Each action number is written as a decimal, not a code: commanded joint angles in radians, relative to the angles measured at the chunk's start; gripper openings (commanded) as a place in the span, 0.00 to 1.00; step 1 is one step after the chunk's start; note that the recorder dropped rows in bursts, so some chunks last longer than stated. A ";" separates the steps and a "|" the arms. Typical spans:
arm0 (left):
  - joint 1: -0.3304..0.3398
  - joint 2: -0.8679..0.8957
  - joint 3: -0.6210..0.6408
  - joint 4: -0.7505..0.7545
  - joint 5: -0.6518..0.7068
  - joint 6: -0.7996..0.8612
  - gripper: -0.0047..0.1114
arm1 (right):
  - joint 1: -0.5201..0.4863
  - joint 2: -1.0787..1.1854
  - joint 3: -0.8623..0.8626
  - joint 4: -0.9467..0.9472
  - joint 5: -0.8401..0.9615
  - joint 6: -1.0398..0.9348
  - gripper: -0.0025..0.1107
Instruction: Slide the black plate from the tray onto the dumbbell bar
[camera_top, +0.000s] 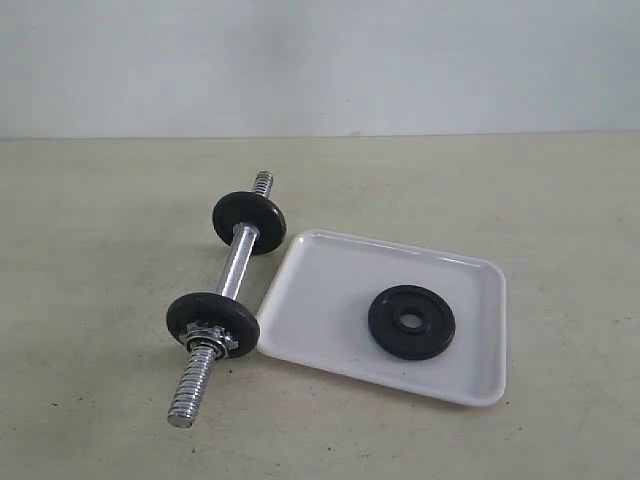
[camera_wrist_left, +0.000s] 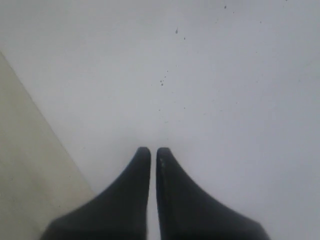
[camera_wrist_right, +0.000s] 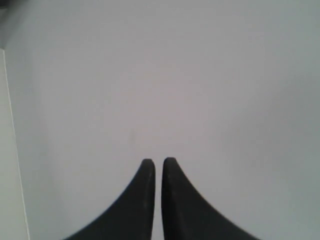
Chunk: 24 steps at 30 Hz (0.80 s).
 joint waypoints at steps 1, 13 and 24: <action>-0.008 -0.003 0.003 -0.015 -0.015 0.067 0.08 | -0.001 -0.002 -0.001 -0.018 -0.006 0.055 0.04; -0.008 -0.003 0.003 -0.015 -0.124 0.207 0.08 | -0.001 -0.002 -0.001 0.007 0.065 0.033 0.04; -0.008 0.118 -0.745 1.477 -0.391 -0.464 0.08 | 0.001 0.443 -0.897 -1.150 0.225 0.493 0.04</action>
